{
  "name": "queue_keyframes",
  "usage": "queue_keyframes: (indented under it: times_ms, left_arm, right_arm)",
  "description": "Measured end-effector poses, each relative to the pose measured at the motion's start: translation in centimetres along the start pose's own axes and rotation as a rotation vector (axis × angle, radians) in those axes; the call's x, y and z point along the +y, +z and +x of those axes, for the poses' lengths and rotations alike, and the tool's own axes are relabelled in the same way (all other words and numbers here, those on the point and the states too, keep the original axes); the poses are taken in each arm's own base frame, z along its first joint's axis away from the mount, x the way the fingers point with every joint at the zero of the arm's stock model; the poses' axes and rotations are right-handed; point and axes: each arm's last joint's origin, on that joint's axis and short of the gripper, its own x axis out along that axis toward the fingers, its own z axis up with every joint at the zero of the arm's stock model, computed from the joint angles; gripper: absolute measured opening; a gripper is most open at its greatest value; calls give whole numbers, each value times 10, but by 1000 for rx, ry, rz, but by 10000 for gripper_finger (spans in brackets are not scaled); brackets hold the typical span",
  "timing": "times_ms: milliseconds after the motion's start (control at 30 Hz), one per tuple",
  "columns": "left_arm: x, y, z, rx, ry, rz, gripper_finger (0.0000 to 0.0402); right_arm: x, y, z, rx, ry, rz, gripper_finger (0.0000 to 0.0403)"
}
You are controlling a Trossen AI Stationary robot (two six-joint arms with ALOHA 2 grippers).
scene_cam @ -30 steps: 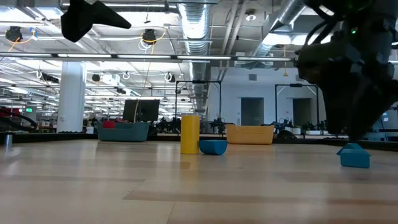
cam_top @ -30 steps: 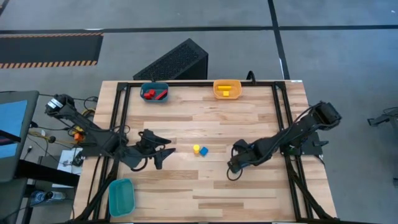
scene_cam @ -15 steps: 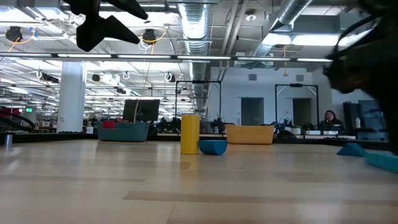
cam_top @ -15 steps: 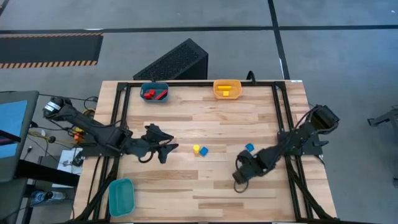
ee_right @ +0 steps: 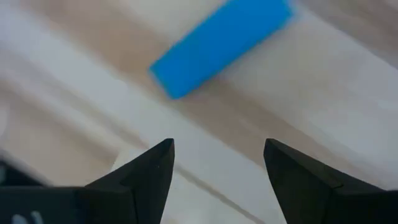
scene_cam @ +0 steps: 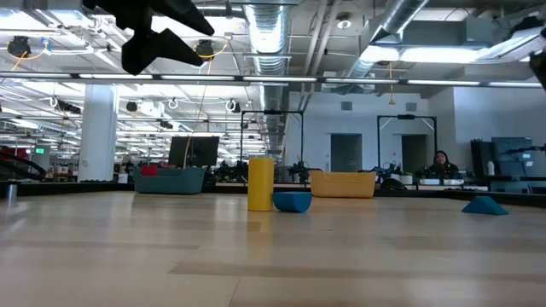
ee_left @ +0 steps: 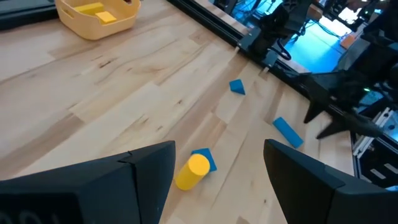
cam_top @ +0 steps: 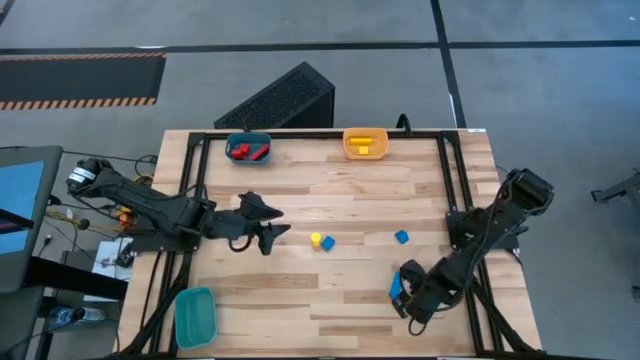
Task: Sort & place blocks by color
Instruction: Put the bottom blue block into the green bin
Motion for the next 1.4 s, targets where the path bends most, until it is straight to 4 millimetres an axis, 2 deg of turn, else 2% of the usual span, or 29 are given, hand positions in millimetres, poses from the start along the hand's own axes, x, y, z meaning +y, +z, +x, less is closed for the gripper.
queue_keyframes:
  times_ms: [167, 367, 600, 733, 933, 1100, 1233, 1400]
  left_arm:
    - [5, 10, 6, -11, -34, 20, 233]
    - [4, 18, 7, -47, -85, 64, 233]
    - [3, 18, 7, -52, -85, 143, 233]
    - [3, 18, 7, -53, -84, 160, 233]
    - [7, 20, 8, -90, -24, 183, 233]
    - [8, 21, 9, -100, -4, 123, 233]
    - [9, 19, 9, -77, -2, 94, 233]
    - [11, 15, 9, -31, 8, 57, 233]
  right_arm:
    - [5, -2, 0, -12, 54, -369, 270]
    - [1, 5, 0, -24, -4, -655, 270]
    - [-4, 11, 0, -49, -89, -1084, 269]
    - [-4, 17, 2, -65, -103, -1168, 269]
    - [-8, 33, 15, -116, -37, -1255, 269]
    - [-9, 46, 15, -103, -58, -1338, 269]
    - [-16, 47, 17, -51, -99, -1423, 269]
    - [-23, 46, 18, -3, -141, -1439, 269]
